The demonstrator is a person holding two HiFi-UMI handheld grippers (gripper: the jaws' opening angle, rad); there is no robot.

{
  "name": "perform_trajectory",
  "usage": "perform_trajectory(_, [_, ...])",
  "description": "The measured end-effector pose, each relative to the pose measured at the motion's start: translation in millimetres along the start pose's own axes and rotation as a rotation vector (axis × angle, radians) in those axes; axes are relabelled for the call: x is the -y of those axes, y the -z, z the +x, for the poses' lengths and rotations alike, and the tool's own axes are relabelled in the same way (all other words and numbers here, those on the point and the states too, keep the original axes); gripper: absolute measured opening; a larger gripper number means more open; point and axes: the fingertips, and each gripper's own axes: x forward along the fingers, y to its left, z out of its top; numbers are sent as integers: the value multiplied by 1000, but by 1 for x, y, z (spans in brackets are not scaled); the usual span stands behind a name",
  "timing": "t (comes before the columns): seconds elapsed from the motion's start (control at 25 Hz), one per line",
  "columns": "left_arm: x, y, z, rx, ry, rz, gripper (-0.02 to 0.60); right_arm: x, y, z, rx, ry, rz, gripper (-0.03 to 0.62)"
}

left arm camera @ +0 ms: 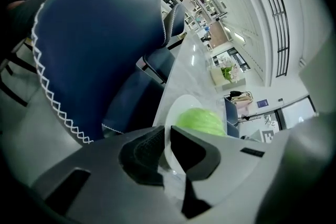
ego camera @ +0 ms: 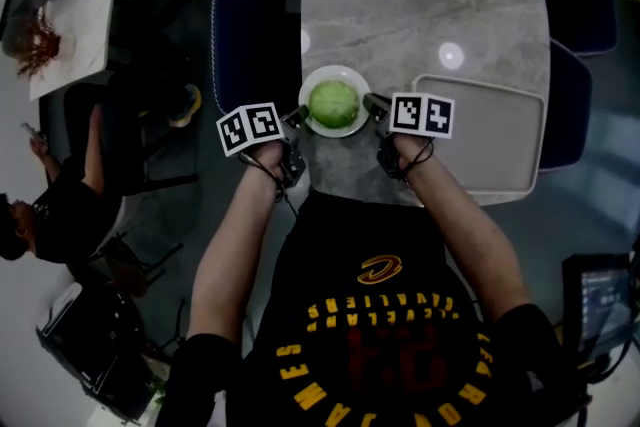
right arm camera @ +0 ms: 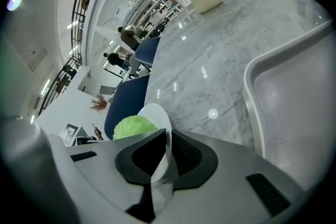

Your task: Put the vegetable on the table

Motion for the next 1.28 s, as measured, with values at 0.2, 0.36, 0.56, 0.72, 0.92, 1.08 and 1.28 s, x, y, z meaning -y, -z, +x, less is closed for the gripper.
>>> perform_trajectory(0.2, [-3,1,9,-22,-9,19,31,10,3,5,-15,42,3,37])
perform_trajectory(0.36, [-5,2,14,-32,-23,35,31,15,4,7,-20,53,22,37])
perform_trajectory(0.56, [-5,2,17,-32,-45,85,31,17,4,10,-25,72,-11,35])
perform_trajectory(0.72, [-4,1,18,-35,-104,175,37,17,2,9,-39,124,-126,37])
perform_trajectory(0.92, [-6,-3,10,28,-229,290,49,16,2,5,-41,248,-274,37])
perform_trajectory(1.08, [-2,-10,-2,111,-267,353,49,13,-13,-11,21,319,-375,37])
perform_trajectory(1.28, [31,-13,-36,260,-163,386,49,-30,-25,-47,181,144,-430,35])
